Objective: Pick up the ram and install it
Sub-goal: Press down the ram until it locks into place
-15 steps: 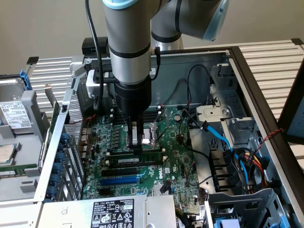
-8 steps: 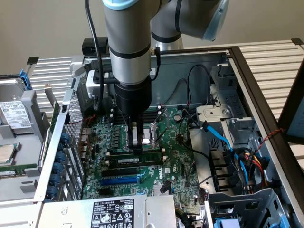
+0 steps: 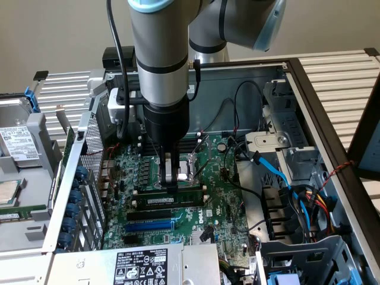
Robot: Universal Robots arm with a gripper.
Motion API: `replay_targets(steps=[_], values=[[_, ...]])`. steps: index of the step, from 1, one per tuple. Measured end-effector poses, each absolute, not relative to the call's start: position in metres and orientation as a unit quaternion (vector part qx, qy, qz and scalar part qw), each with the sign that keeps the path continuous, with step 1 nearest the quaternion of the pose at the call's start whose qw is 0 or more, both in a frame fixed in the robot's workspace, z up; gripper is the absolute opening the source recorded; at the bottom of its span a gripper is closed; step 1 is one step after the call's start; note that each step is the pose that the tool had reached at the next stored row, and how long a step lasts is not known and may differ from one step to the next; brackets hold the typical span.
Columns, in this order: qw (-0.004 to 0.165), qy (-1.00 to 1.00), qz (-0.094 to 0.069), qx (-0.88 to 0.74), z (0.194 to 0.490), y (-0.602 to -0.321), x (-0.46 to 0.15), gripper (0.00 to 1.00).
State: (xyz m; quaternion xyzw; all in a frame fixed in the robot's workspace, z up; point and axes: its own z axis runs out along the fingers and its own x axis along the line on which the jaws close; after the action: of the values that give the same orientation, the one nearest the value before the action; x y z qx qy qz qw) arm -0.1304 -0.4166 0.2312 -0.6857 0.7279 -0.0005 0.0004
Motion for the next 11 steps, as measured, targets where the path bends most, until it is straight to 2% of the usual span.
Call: replay_targets(steps=[11], values=[[0.000, 0.728, -0.001, -0.686, 0.2310, -0.4166, -0.1304, 0.11]])
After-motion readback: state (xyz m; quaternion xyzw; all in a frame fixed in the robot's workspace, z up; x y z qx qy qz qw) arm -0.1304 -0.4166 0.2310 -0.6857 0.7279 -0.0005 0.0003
